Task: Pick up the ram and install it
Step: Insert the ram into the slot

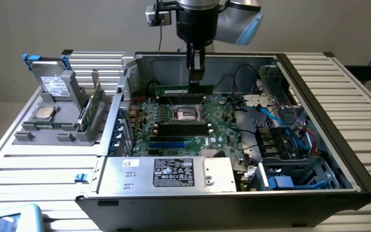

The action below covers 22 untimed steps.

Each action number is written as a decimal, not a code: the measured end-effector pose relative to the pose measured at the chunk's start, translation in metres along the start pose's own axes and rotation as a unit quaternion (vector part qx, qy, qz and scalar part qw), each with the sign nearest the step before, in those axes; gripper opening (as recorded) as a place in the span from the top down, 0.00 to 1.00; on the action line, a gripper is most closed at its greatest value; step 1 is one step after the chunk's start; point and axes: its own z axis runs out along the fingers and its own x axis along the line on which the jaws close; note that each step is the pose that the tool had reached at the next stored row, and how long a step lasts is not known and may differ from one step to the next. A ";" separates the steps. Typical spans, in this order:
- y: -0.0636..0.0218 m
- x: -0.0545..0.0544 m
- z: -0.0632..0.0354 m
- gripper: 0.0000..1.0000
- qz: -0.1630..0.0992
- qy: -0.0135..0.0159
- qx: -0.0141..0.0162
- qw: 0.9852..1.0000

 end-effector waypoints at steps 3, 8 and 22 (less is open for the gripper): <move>0.0000 0.000 0.0046 0.87 0.000 0.000 0.000 1.000; -0.0001 0.002 0.0076 0.87 0.000 0.000 -0.005 1.000; -0.0071 0.008 0.0274 0.87 0.002 0.000 -0.015 1.000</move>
